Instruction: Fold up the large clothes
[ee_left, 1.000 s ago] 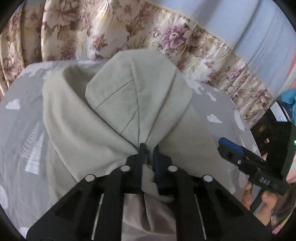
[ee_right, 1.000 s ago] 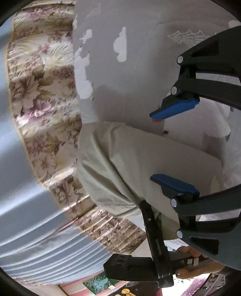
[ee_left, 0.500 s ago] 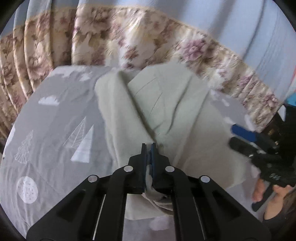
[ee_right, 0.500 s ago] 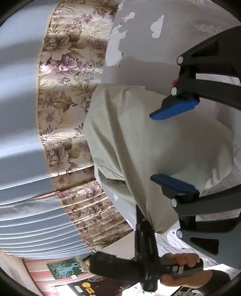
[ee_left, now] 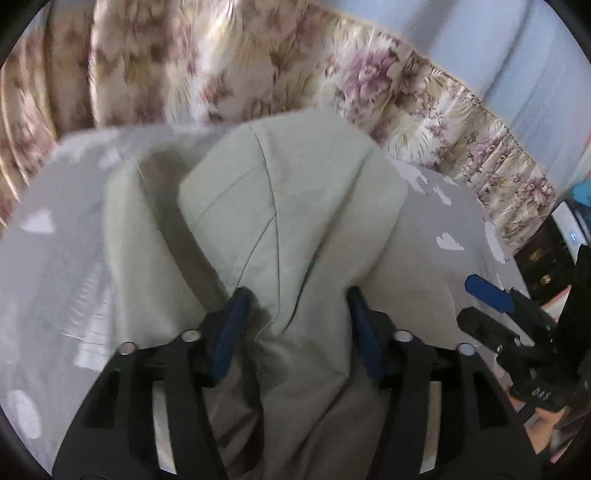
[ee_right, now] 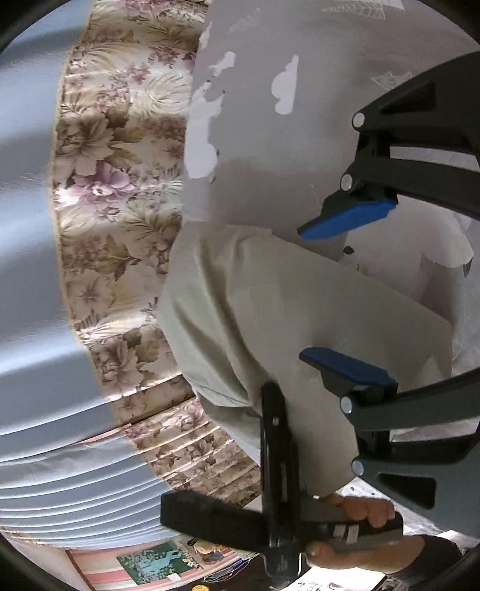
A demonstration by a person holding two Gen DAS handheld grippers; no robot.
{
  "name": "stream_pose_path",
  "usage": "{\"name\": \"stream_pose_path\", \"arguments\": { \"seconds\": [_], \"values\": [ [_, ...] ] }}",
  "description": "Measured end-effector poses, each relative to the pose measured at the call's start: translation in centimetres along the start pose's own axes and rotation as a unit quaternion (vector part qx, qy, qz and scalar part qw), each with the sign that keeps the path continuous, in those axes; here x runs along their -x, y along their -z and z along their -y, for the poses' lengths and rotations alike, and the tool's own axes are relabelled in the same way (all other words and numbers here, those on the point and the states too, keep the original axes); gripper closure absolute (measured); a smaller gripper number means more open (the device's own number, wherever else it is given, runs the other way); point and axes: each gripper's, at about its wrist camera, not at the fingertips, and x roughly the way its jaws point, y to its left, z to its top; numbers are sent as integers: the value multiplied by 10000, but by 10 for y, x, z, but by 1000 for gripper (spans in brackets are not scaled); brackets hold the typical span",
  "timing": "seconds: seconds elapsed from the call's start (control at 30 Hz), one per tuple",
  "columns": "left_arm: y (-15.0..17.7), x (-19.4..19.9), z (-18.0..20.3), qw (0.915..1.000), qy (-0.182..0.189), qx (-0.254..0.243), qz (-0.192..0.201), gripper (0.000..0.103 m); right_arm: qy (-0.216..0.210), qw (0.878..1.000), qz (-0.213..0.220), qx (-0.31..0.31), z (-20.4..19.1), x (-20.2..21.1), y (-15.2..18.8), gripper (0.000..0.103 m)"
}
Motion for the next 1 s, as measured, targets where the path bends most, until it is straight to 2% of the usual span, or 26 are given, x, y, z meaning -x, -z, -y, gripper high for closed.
{"name": "stream_pose_path", "arguments": {
  "seconds": [0.03,0.07,0.1,0.13,0.17,0.2,0.3,0.37,0.4,0.5,0.57,0.63,0.73,0.77,0.8,0.9,1.0],
  "values": [
    [0,-5,-1,9999,129,-4,-56,66,-12,10000,-10,-19,1,-2,0,42],
    [0,-6,-1,9998,203,-26,-61,81,-31,10000,-13,-34,1,-4,0,42],
    [0,-5,-1,9995,320,-35,-53,89,-89,9999,-52,-23,1,-8,-1,42],
    [0,-3,-1,9990,440,-44,-52,92,-154,9998,-85,-2,0,-11,-2,47],
    [0,1,1,9990,428,-107,6,93,-361,9992,-178,7,0,-16,-4,66],
    [1,5,3,9989,421,-184,59,95,-479,9984,-305,-32,-1,-21,-6,70],
    [4,25,-1,9983,461,-239,259,96,-408,9985,-338,157,-14,-25,-10,83],
    [8,50,-8,9972,514,-211,492,96,-500,9977,-312,321,-26,-23,-15,97],
    [11,67,-10,9962,542,-233,635,96,-597,9968,-282,452,-37,-19,-19,99],
    [20,104,-11,9937,286,-468,981,96,-690,9935,-177,890,-70,-10,-26,99],
    [27,105,-29,9956,-12,-354,862,96,-578,9927,-160,1048,-82,-8,-25,99],
    [40,91,-53,9982,-217,-77,558,96,-364,9923,-205,1162,-89,-9,-19,97],
    [62,74,-68,9969,-681,-28,400,92,-56,9888,-308,1459,-95,-13,-2,95],
    [66,71,-68,9953,-871,-107,408,91,93,9867,-279,1599,-98,-14,2,86],
    [69,65,-59,9907,-1230,-365,446,91,243,9846,-232,1717,-99,-15,4,82],
    [68,49,-34,9726,-2008,-1047,519,91,445,9831,-150,1769,-96,-21,2,80],
    [62,40,-40,9744,-1978,-950,489,91,704,9830,-85,1694,-84,-29,-1,80]
  ]
}}
